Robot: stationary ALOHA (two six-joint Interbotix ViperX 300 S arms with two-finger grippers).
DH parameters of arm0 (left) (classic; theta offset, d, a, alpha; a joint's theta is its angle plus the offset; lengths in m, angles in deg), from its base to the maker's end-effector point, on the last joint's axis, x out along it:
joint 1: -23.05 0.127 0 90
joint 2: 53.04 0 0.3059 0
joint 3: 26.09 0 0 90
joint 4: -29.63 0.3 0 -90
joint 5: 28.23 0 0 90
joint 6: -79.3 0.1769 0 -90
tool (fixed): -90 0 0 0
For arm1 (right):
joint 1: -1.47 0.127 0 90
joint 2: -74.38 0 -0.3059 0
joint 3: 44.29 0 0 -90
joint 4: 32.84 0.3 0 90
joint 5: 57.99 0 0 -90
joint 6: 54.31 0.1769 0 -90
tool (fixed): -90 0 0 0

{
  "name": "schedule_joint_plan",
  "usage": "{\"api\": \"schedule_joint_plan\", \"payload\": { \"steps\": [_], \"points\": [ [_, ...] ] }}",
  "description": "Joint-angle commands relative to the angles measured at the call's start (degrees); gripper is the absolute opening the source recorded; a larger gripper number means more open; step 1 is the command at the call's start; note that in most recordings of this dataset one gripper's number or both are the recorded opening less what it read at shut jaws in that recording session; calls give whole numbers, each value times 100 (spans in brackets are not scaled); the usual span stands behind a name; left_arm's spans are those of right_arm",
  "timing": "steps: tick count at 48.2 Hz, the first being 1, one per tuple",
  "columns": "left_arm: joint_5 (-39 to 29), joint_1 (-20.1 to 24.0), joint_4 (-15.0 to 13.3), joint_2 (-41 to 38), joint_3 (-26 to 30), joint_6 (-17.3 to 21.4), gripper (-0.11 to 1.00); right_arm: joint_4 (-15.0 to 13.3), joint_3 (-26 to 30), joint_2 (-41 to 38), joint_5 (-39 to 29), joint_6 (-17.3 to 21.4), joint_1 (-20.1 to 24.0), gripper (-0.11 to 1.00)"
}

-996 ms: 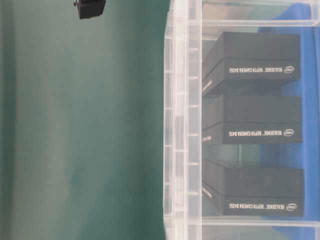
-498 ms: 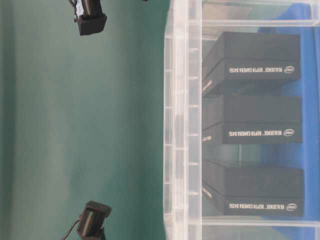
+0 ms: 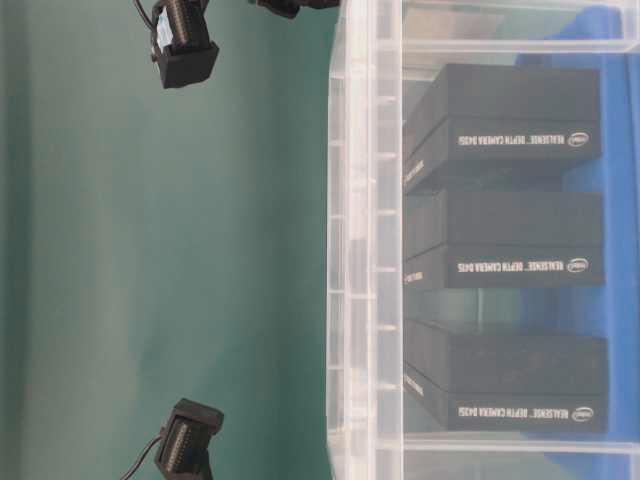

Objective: Clamp the lid of the box with both arms, then lift and open it.
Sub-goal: 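Close both grippers to clamp the clear lid's short edges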

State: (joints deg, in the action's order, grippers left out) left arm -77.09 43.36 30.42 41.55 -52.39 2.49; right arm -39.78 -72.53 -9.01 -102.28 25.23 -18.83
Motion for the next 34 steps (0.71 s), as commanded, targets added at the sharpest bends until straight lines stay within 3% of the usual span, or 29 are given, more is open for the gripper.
{"api": "schedule_joint_plan", "payload": {
  "steps": [1, 34],
  "points": [
    [176, -53, -26, 35, 176, -18, 1, 26, 272, -18, 97, 9, 62, 0],
    [141, -123, -26, 114, 229, -26, 1, 18, 501, -26, 70, 9, 176, 0]
  ]
}}
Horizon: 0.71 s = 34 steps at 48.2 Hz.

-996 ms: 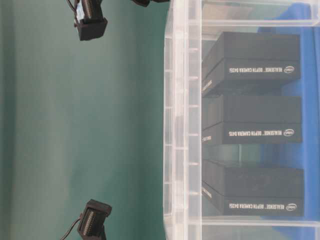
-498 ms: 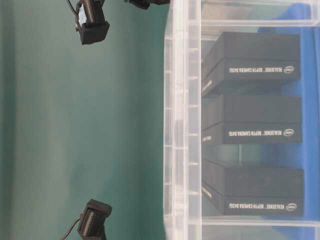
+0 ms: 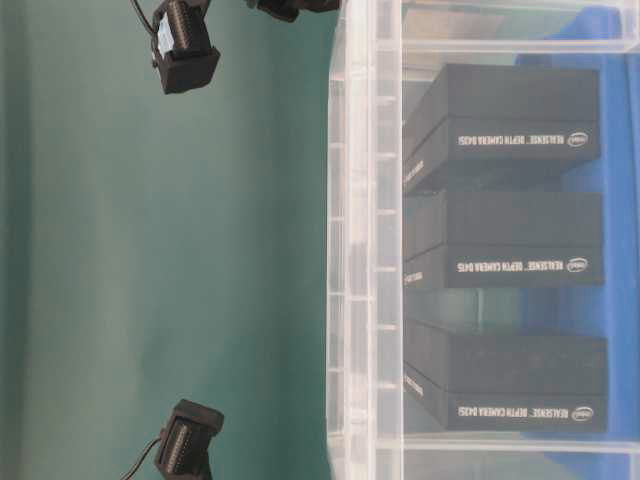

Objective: Clamp the lid of the box with both arms, then lift and open it.
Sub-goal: 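Close both grippers to clamp the clear lid's short edges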

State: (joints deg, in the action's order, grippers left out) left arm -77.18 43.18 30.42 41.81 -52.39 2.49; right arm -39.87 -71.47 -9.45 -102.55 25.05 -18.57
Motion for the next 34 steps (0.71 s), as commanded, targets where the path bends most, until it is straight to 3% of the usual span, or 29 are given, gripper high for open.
{"api": "schedule_joint_plan", "payload": {
  "steps": [1, 34],
  "points": [
    [141, -105, -26, 105, 237, -35, 1, 26, 404, 18, 97, 35, 149, 0],
    [-202, -105, -26, 158, 571, -53, 1, 35, 492, 246, -114, 105, 193, 0]
  ]
}}
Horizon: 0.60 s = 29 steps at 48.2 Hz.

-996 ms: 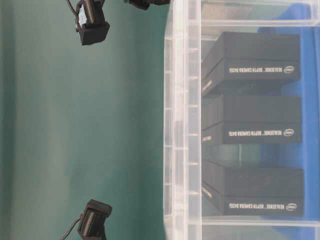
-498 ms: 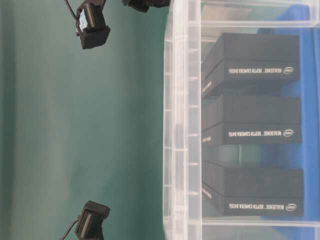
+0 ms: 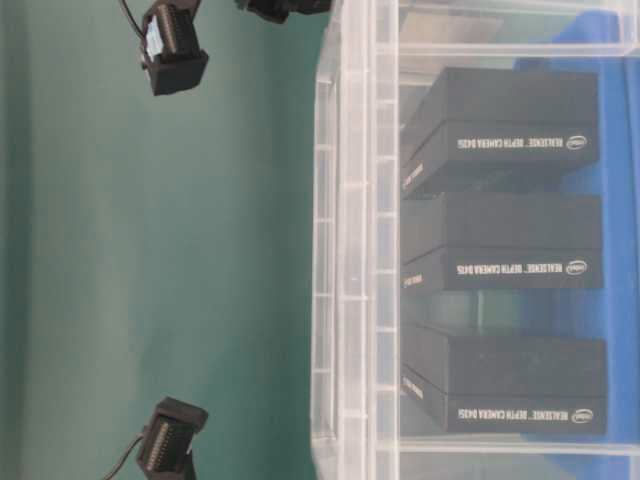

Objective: Clamp the lid of the box with both arms, then lift and open it.
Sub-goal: 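Close both grippers to clamp the clear lid's short edges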

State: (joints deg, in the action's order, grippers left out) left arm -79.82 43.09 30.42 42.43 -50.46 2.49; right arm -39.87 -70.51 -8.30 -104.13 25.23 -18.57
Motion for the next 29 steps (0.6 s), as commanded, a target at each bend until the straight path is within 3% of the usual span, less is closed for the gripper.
{"api": "schedule_joint_plan", "payload": {
  "steps": [1, 29],
  "points": [
    [53, -97, -26, 97, 387, -53, 1, 35, 396, 141, 26, 88, 202, 0],
    [-422, -237, -26, 229, 712, -176, 1, 35, 624, 334, -360, 114, 360, 0]
  ]
}}
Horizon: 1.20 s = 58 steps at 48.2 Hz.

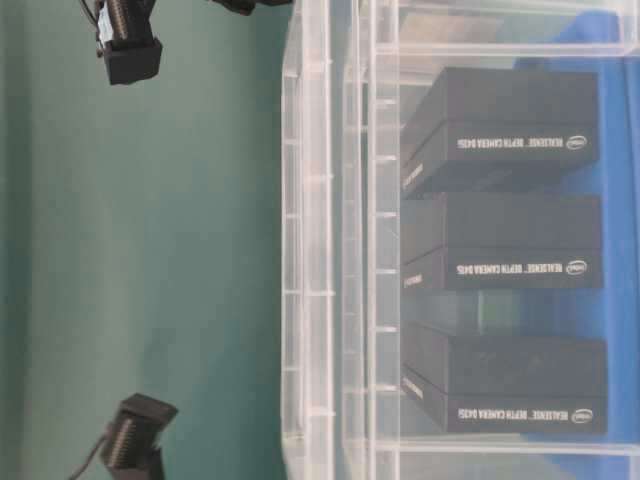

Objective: Clamp the lid of the box with both arms, then lift and open it.
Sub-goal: 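Close both grippers to clamp the clear lid's short edges, then lift the clamped lid off the box and pull it toward the front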

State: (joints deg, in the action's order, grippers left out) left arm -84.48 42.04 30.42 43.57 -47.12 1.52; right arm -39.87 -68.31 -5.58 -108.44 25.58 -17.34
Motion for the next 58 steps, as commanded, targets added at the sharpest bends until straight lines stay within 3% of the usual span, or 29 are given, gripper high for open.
{"api": "schedule_joint_plan", "payload": {
  "steps": [1, 24, 39, 58],
  "points": [
    [26, -141, -26, 123, 396, -79, 1, 35, 413, 62, 62, 70, 246, 0],
    [-141, -325, -26, 237, 483, -281, 1, 35, 633, 62, -185, 229, 510, 0],
    [-290, -545, -26, 255, 571, -501, 1, 35, 791, 53, -422, 580, 879, 0],
    [-404, -1362, -18, 325, 606, -1187, 1, 0, 870, 53, -527, 1222, 1626, 0]
  ]
}}
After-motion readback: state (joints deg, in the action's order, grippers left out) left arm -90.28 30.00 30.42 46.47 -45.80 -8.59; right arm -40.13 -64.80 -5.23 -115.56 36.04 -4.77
